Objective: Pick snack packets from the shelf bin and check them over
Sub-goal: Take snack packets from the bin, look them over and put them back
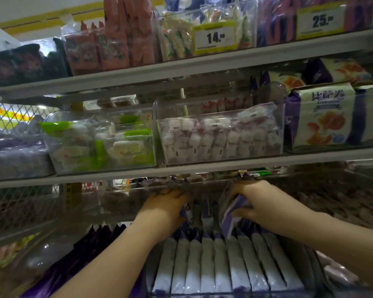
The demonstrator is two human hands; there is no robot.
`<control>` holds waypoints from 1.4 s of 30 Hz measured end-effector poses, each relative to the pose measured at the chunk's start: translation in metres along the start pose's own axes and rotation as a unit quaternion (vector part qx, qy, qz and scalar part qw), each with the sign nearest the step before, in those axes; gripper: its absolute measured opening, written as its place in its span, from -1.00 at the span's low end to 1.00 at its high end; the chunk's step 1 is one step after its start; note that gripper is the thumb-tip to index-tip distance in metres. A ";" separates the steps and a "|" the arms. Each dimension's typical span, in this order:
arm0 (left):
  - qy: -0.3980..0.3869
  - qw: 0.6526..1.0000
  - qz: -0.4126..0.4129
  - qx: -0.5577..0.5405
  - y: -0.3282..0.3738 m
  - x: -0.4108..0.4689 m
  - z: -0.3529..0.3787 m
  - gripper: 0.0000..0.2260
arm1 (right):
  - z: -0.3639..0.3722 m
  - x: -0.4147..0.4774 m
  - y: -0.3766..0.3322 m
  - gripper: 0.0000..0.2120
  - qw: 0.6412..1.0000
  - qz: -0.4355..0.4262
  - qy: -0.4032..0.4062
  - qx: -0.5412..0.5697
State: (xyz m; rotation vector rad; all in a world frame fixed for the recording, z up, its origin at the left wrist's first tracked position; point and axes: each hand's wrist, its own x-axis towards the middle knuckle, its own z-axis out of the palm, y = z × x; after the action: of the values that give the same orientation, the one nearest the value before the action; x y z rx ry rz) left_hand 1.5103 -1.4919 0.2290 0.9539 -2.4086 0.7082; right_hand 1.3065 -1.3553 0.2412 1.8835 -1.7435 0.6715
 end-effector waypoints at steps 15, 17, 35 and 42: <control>0.079 0.618 -0.261 -0.737 0.066 -0.113 -0.046 -0.60 | 0.020 -0.114 -0.089 -0.70 0.899 -0.074 0.184 0.391; 0.055 0.562 -0.271 -0.780 0.066 -0.134 -0.042 -0.56 | 0.040 -0.129 -0.107 -0.68 0.881 -0.072 0.168 0.435; 0.162 0.742 -0.292 -0.581 0.058 -0.289 0.059 -0.67 | 0.157 -0.150 -0.213 -0.57 0.552 0.191 -0.108 0.804; 0.147 0.666 -0.319 -0.658 0.065 -0.300 0.096 -0.64 | 0.188 -0.164 -0.210 -0.67 0.550 0.235 -0.096 0.796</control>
State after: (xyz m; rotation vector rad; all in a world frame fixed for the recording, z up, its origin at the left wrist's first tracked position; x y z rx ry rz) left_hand 1.6399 -1.3625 -0.0350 0.7512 -1.4143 -0.9897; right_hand 1.5103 -1.3377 -0.0121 2.2483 -1.7185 3.1959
